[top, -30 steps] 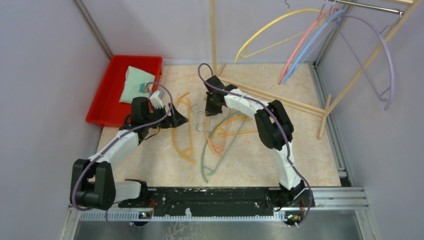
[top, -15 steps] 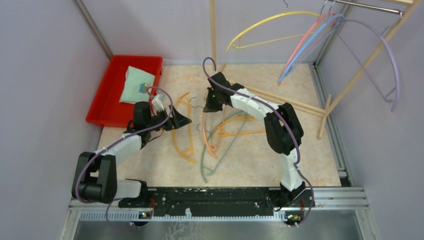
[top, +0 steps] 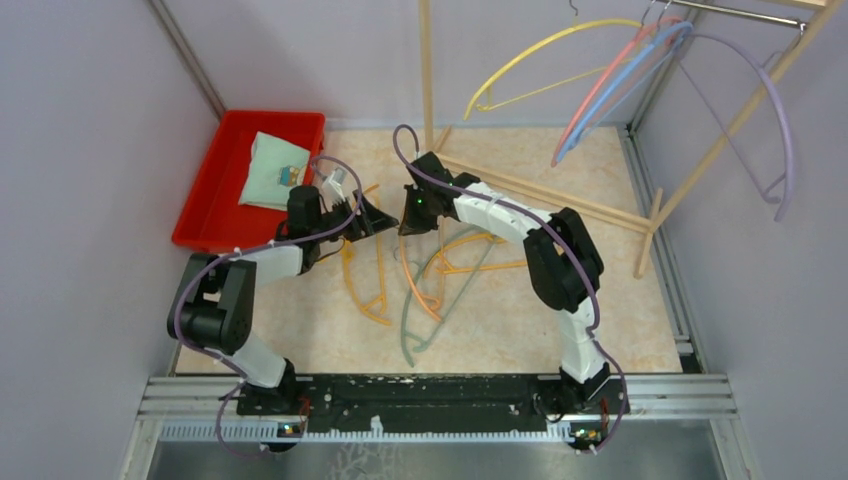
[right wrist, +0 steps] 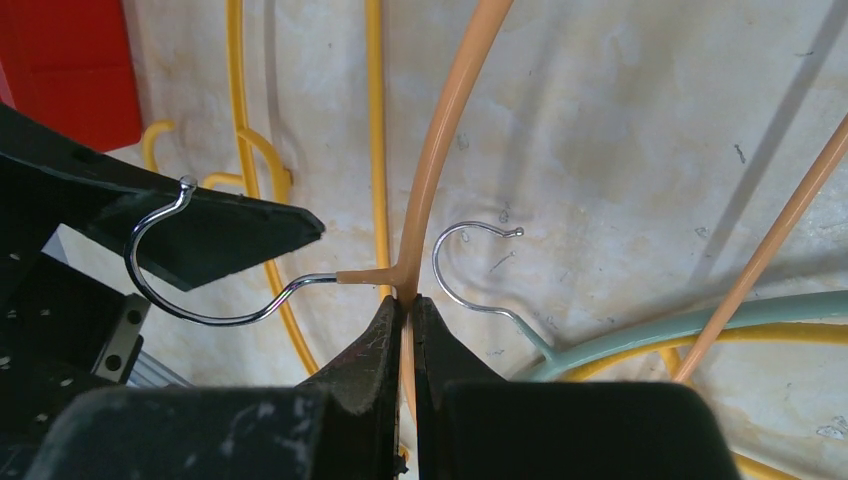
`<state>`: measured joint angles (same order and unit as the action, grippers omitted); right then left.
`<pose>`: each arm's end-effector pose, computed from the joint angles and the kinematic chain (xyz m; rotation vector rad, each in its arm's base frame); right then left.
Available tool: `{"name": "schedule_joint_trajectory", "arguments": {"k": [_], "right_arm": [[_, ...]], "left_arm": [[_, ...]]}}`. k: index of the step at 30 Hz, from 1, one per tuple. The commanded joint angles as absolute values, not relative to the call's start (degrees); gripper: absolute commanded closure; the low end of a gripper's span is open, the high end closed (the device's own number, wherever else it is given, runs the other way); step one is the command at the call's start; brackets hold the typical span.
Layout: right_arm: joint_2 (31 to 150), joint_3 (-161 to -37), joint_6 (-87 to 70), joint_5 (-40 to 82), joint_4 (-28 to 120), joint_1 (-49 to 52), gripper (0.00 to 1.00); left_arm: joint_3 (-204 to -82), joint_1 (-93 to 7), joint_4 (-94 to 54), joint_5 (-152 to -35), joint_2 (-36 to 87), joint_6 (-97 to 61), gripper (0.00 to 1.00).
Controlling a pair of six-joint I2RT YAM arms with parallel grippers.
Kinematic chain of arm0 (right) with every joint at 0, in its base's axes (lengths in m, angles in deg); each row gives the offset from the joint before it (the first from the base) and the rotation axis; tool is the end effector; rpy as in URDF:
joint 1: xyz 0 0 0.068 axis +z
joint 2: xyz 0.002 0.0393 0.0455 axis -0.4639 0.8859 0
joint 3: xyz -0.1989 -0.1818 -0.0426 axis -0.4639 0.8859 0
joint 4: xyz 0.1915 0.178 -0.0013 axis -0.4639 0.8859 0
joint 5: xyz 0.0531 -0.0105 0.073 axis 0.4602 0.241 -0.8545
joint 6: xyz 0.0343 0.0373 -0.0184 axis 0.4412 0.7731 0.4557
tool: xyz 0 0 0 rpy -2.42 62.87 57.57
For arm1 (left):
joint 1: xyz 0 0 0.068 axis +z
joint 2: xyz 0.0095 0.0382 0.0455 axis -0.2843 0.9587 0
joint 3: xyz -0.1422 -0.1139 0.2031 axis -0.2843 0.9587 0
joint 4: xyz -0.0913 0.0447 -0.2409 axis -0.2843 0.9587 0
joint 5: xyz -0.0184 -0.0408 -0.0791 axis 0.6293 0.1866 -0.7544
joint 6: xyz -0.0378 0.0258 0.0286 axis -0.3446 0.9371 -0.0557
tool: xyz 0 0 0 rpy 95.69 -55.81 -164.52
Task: Organize the hangers
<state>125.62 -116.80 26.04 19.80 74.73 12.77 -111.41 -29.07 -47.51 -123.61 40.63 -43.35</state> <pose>0.3413 0.2978 0.2239 -0.0549 2.6426 0.7454 0.3098 -0.0916 0.1915 0.0570 2.0431 -1.2009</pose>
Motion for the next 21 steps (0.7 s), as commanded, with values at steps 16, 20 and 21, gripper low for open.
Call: {"name": "schedule_joint_trajectory", "arguments": {"k": [16, 20, 21], "right_arm": [[119.29, -120.07, 19.73, 18.93, 77.75, 12.36, 1.00], [118.60, -119.64, 19.37, 19.70, 79.36, 11.84, 1.00], [118.36, -119.49, 19.11, 20.35, 80.00, 11.83, 0.93]], "left_arm": [[-119.93, -31.96, -46.28, -125.29, 46.17, -42.82, 0.92], [-119.30, -32.02, -47.01, -123.95, 45.95, -43.66, 1.00], [-119.45, -32.07, -46.73, -123.48, 45.67, -43.50, 1.00]]}}
